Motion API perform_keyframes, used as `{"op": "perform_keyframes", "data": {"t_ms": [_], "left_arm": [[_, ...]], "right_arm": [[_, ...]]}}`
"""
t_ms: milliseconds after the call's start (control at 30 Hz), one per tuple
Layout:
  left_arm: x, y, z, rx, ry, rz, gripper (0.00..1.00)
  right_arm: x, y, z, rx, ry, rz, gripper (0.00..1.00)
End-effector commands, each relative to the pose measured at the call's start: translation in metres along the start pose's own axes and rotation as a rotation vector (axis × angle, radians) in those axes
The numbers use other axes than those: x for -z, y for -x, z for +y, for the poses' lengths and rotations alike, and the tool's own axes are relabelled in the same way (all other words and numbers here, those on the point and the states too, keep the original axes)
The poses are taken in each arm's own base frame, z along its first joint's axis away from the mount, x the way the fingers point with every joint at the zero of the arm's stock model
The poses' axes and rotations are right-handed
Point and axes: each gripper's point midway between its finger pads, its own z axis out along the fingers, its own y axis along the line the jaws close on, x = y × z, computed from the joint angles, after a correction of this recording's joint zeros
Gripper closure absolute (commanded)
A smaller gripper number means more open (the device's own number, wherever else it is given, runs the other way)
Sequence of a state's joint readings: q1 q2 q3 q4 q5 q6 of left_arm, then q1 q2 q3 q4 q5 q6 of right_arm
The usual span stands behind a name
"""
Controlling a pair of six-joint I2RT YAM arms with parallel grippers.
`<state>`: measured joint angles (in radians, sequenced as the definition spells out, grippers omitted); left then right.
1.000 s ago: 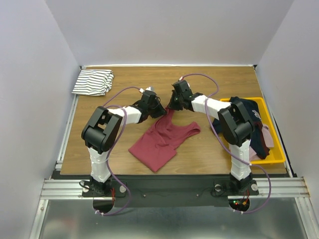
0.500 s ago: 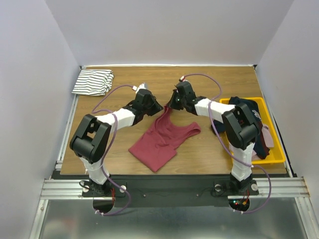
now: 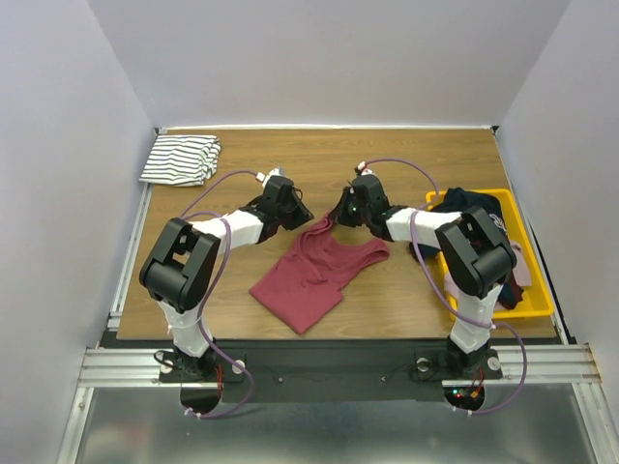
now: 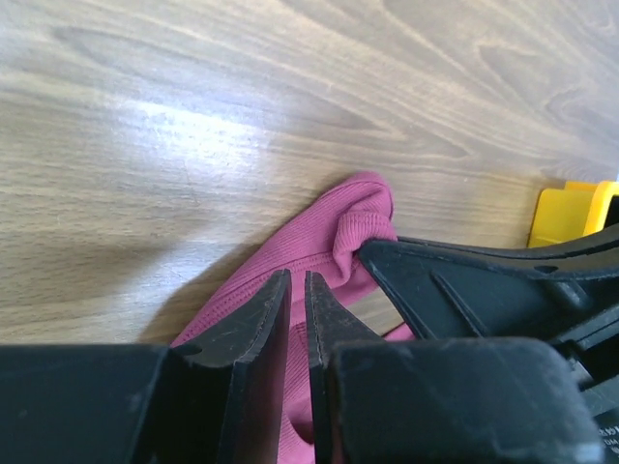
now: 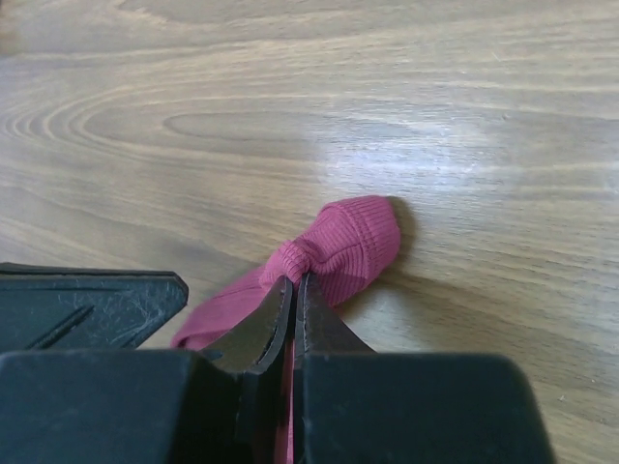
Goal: Fold and stack the tank tops
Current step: Fold the tank top
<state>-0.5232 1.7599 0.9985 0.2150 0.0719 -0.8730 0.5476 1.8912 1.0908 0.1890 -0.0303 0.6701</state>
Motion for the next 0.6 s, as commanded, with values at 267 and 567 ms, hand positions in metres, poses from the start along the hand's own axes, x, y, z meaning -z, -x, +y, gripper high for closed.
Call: {"op": "perform_keyframes", "data": {"t_ms": [267, 567], "left_arm": [[0.000, -0.033, 0.006, -0.041, -0.007, 0.064, 0.77], [-0.002, -0.050, 0.018, -0.055, 0.017, 0.083, 0.77]], "right_arm": [[0.005, 0.041, -0.024, -0.074, -0.034, -0.132, 1.00], [-0.016, 0.052, -0.021, -0.079, -0.004, -0.126, 1.00]]}}
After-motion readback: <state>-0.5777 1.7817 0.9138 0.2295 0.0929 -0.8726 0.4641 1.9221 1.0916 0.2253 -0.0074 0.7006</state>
